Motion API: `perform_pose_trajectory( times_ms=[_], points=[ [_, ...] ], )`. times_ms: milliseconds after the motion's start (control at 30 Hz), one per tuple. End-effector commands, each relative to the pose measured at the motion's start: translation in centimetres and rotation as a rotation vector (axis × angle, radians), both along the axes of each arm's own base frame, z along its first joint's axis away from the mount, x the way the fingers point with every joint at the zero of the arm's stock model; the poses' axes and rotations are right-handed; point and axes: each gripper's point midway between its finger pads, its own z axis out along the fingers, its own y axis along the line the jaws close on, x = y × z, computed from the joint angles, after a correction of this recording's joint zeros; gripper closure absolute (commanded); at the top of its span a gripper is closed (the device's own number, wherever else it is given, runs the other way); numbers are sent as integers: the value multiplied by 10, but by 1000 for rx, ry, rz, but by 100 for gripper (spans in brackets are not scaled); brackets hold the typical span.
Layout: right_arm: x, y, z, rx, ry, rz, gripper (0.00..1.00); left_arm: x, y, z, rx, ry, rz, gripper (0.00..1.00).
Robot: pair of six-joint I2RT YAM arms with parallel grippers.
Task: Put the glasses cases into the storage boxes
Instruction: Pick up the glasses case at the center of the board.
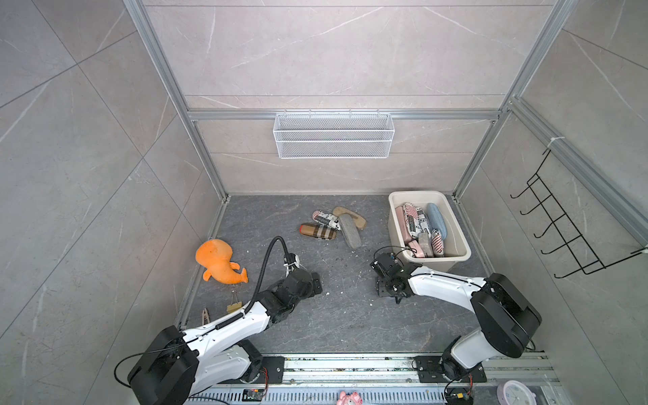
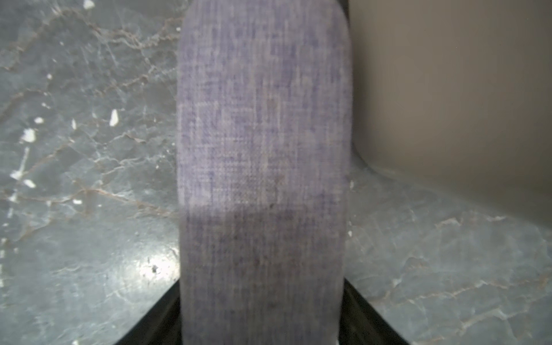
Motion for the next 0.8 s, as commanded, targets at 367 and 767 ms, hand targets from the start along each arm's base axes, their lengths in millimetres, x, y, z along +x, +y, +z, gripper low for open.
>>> perform_pose_trajectory(
  times_ms=[367, 767],
  points=[
    [16, 54, 76, 57, -120, 172, 43, 9, 1, 26, -8, -59, 12, 2],
    [93, 48, 226, 58, -391, 236, 44, 5, 7, 38, -16, -87, 14, 2]
  ],
)
